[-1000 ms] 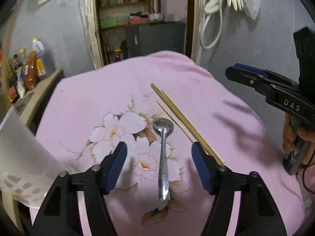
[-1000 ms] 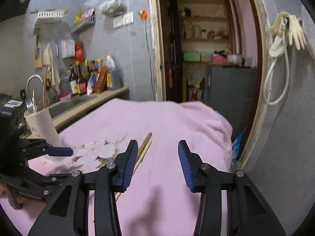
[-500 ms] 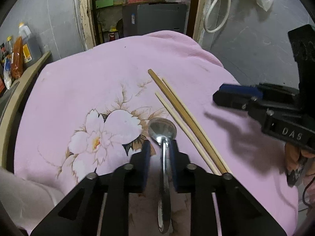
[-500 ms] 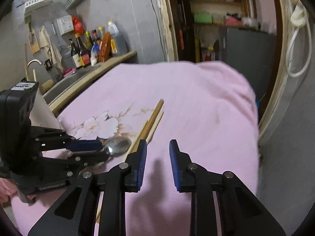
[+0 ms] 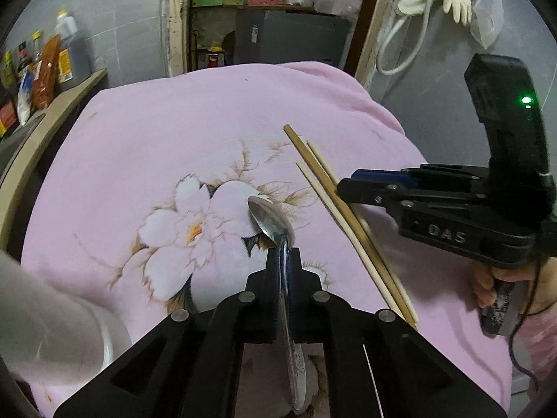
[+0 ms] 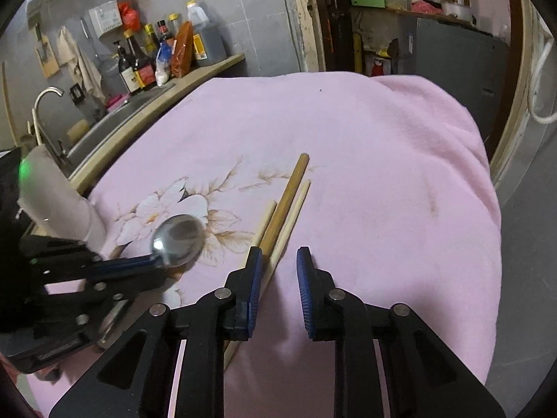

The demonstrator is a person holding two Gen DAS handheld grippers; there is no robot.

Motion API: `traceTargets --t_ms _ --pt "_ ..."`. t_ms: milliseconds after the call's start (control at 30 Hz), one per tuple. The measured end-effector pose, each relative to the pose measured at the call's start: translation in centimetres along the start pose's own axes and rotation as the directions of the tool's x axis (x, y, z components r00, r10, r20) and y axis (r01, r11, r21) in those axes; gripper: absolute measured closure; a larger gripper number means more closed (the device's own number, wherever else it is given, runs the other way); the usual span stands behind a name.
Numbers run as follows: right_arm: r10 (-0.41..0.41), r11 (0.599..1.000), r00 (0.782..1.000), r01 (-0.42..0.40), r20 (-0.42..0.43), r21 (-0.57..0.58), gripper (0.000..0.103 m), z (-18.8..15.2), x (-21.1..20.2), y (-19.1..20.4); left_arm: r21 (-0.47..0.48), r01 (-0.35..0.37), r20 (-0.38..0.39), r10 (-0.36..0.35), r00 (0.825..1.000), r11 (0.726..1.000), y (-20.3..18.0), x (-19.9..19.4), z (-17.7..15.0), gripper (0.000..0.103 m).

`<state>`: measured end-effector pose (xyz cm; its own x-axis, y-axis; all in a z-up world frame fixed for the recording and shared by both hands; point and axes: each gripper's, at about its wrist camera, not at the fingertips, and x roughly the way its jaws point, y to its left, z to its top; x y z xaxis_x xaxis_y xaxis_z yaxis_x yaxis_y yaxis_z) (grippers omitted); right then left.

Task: Organize utensils
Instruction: 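Grasp the steel spoon with the left tool while the right tool grasps a chopstick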

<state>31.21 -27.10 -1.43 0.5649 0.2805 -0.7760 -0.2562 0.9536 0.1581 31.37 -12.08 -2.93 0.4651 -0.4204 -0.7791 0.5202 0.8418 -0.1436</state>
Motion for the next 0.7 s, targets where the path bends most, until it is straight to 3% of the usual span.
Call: traceTargets --t_ms 533,700 --pt "-0.089 0.996 0.992 0.088 -0.090 -0.016 0.087 1.1 2.1 0.7 -0.074 0.085 0.015 -0.084 0.996 0.994 0.8 -0.8 -0.3 0.102" --pt "-0.070 0.996 0.994 0.075 -0.084 0.058 0.098 0.7 1.5 0.2 -0.052 0.100 0.031 -0.099 0.995 0.994 0.3 -1.5 -0.9 0.102"
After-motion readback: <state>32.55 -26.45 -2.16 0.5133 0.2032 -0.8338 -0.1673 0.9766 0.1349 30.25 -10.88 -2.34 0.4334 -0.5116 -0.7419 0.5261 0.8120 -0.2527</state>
